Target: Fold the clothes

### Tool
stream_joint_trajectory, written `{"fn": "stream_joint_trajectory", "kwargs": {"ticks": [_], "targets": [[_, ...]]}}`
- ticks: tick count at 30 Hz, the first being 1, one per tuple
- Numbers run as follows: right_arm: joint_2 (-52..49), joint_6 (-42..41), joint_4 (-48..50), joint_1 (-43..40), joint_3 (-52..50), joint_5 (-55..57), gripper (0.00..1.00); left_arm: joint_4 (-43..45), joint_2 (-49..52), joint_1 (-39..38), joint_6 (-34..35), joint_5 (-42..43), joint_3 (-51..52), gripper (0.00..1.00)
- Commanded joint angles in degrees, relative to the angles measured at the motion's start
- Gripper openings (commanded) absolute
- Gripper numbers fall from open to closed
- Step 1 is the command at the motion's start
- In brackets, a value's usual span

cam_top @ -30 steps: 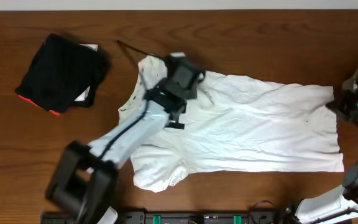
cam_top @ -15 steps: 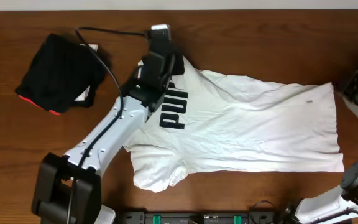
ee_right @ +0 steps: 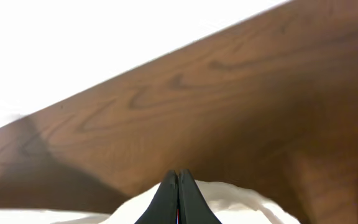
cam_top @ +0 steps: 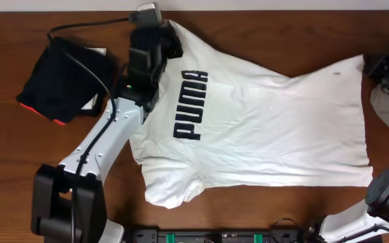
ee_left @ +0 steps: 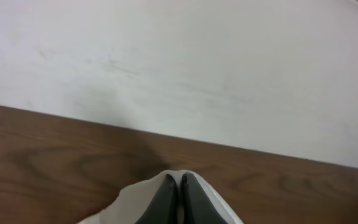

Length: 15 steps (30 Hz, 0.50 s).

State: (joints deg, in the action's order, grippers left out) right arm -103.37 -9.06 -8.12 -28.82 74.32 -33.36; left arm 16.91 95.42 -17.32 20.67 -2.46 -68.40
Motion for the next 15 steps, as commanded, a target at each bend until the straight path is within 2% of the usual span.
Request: {"fn": "stream_joint_trajectory", "kwargs": {"ticks": [1,10,15], "targets": [[1.25,-1.84,2.25,2.62,1.01,6.86,0.01,0.44,4.57,1.07,-1.14,0.92,-3.43,0.06],[-0.90,-1.60,11.72,6.78,1.01,19.06,0.01,0.17,19.78,1.66,-1.16,3.52,-15.39,0.06],[-5.60,-1.62,17.14,6.82,1.01,19.85,0.01,-0.31,24.72,2.21,-1.16,3.52,-20.02,0.06]]}}
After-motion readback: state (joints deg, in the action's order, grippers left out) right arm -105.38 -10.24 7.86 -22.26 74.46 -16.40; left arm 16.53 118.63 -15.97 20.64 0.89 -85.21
